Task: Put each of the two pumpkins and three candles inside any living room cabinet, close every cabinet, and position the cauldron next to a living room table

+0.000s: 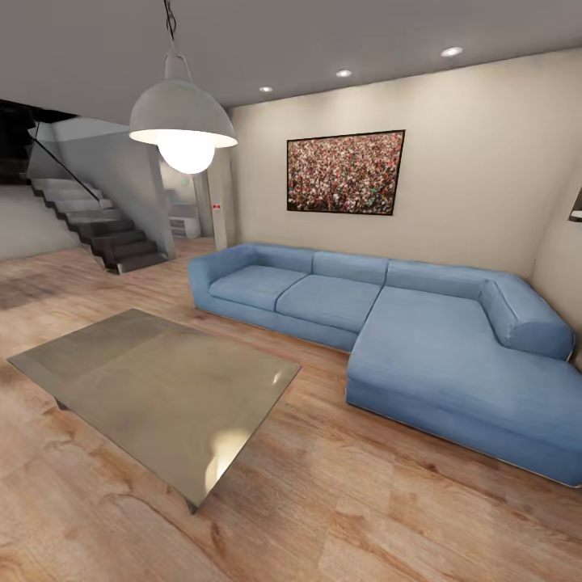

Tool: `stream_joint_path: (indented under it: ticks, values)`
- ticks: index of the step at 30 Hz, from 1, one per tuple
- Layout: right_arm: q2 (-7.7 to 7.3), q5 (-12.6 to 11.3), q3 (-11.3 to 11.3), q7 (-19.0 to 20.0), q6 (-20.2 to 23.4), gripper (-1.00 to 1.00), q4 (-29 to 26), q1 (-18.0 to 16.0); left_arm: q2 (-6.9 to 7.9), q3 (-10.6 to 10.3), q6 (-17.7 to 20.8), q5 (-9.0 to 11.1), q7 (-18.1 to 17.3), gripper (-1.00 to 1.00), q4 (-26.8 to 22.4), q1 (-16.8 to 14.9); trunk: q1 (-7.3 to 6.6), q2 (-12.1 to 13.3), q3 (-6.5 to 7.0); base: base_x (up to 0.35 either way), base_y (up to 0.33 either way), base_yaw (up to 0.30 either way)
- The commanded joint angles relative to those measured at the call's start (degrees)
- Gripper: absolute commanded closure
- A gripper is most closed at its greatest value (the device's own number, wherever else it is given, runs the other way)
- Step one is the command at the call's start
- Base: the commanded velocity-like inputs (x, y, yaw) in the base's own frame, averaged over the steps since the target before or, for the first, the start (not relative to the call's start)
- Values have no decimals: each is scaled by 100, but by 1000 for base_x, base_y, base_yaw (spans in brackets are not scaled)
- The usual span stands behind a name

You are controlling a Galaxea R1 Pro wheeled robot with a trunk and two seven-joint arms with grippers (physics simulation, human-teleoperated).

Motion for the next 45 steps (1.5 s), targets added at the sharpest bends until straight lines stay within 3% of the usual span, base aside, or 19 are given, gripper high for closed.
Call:
stream_joint_path:
  ticks: [1, 13, 20, 45]
  values:
    - [33, -30, -12, -24, -30, -100, 0, 3, -33, 3, -30, -24, -12, -100, -26, 1, 0, -1, 0, 0, 0, 0]
    - [337, -19, -8, -24, -50, -100, 0, 9, -44, -20, -32, 9, -10, -100, -26, 1, 0, -1, 0, 0, 0, 0]
    - [346, 18, -6, -24, -42, -100, 0, 9, -47, -29, -32, 8, -9, -100, -26, 1, 0, -1, 0, 0, 0, 111]
    - [358, 63, 1, -24, -49, -100, 0, 9, -44, -28, -32, 6, -11, -100, -26, 1, 0, -1, 0, 0, 0, 288]
